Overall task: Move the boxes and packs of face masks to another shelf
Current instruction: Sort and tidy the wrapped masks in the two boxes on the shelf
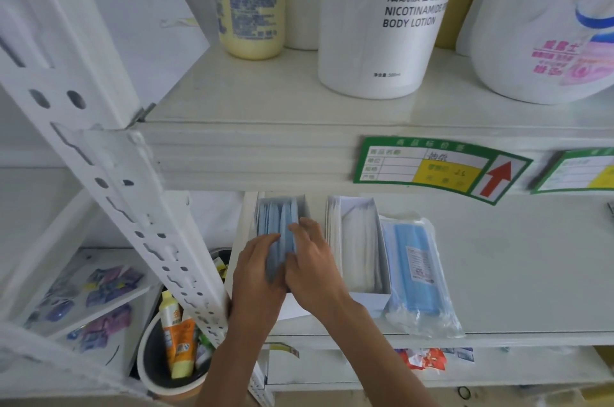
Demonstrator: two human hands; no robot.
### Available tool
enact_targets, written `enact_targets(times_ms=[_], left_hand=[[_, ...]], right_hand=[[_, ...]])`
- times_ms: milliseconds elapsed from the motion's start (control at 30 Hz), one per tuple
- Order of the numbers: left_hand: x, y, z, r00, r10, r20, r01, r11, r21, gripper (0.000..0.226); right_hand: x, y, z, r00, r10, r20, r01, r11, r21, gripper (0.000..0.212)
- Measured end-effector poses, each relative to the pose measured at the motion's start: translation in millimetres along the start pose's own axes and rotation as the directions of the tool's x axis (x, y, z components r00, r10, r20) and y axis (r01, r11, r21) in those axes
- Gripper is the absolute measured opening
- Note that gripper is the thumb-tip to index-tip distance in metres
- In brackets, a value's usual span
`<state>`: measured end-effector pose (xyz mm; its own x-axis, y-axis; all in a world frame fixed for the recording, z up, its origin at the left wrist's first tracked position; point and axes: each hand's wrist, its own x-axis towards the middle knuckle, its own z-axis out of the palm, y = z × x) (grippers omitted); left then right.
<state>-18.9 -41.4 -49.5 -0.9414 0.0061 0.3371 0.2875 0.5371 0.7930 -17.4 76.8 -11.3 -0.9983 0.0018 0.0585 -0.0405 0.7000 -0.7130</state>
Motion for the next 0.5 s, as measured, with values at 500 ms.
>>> enact_targets(times_ms=[500], left_hand=[[-5.9,6.8,-6.5,0.992,-0.087,0.096,0.088,0.996,-0.011,0.066]], right_hand=[[-4.6,31.0,-3.9,0.988,-0.154,0.018,0.154,0.959,-0.236,0.042]])
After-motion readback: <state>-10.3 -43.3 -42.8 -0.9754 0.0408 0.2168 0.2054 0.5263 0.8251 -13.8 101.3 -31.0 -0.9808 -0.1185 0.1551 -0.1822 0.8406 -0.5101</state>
